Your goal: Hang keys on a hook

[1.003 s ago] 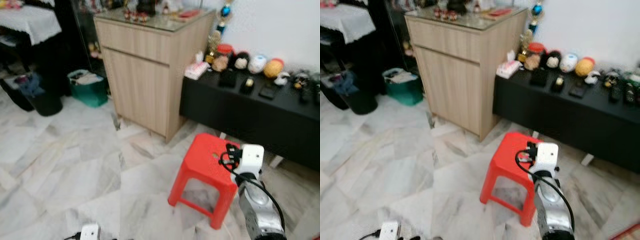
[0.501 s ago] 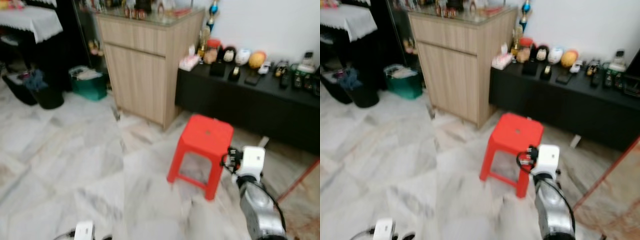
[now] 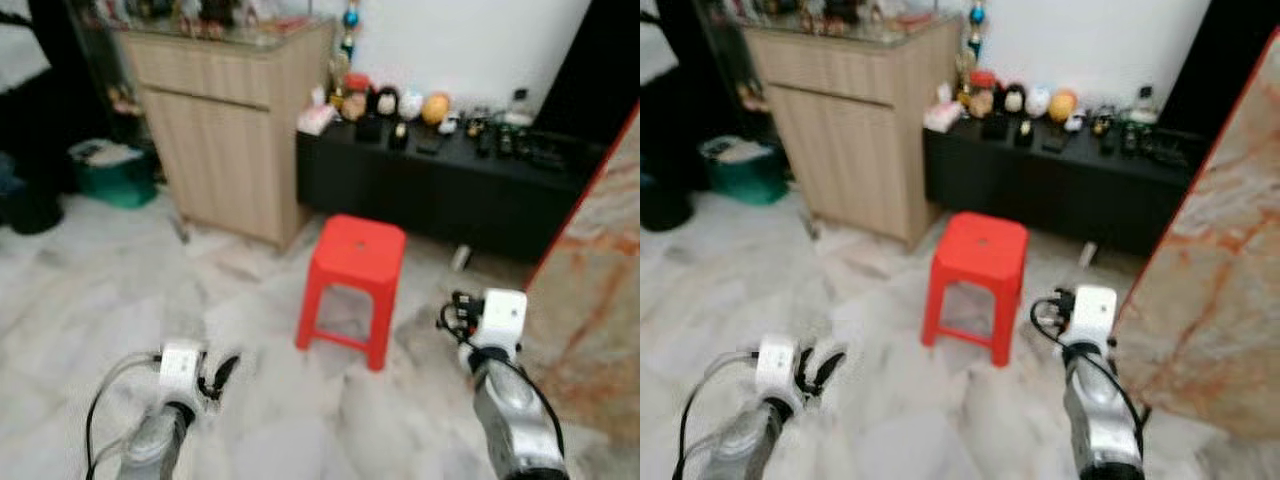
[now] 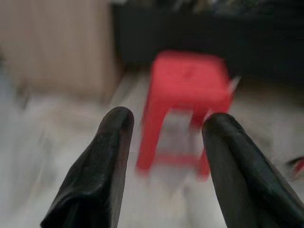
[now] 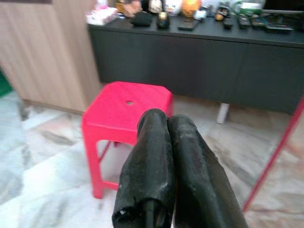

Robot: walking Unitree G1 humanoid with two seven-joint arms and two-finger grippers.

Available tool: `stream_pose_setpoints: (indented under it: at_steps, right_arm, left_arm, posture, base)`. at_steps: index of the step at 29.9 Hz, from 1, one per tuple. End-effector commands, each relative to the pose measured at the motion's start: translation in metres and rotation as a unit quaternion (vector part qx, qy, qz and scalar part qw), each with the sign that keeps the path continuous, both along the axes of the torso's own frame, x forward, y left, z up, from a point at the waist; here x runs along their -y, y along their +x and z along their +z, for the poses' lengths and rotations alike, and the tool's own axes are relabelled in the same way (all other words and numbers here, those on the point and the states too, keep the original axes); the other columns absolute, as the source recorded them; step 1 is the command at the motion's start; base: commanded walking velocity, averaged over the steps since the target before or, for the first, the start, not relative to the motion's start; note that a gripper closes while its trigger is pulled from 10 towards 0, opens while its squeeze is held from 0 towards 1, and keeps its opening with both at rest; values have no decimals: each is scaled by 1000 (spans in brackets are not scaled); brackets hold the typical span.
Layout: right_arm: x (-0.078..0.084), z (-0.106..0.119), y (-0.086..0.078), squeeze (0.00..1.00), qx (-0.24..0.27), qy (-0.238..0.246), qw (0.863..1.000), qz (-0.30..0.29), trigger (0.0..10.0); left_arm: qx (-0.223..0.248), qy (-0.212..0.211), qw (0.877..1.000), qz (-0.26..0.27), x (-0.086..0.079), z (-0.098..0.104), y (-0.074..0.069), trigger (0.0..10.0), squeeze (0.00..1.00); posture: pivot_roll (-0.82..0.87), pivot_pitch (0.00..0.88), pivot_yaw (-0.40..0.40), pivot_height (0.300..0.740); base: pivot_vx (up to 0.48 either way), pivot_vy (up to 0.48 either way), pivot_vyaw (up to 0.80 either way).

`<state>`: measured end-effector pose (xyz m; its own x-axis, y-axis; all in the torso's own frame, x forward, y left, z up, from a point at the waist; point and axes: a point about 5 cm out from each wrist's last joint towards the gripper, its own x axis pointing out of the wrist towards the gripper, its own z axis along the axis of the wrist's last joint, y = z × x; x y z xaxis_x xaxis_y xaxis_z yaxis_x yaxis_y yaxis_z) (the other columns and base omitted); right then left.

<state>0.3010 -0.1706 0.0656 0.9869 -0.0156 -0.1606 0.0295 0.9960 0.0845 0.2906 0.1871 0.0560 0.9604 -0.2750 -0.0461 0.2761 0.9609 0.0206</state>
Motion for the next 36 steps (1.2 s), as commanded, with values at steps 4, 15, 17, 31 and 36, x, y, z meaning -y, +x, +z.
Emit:
stream_pose_setpoints:
  at_steps: [4, 15, 17, 31, 36]
  right_arm:
    - [-6, 16, 6, 0, 27, 6, 1000, 5, 10000]
    - [-14, 43, 15, 0, 57, 16, 998, -10, 10000]
    - [-18, 47, 14, 0, 62, 21, 998, -8, 10000]
    - [-20, 50, 13, 0, 34, 43, 998, -7, 10000]
    - [-27, 54, 12, 0, 37, 43, 998, 24, 10000]
  left_arm:
    - [18, -5, 998, -65, 29, 18, 8, 10000, 0]
    - [24, -14, 987, -156, 71, 49, 9, 10000, 0]
    - [23, -14, 984, -174, 77, 50, 8, 10000, 0]
    - [0, 5, 970, -245, 93, 51, -2, 10000, 0]
    - [-4, 3, 967, -254, 98, 51, -2, 10000, 0]
  posture:
    - [18, 0, -32, 715]
    - [14, 0, -20, 715]
    - [14, 0, -19, 715]
    - [20, 0, -19, 715]
    - [16, 0, -16, 715]
  base:
    - [0, 0, 0]
    - [0, 0, 0]
    - [0, 0, 0]
    - [0, 0, 0]
    - [0, 0, 0]
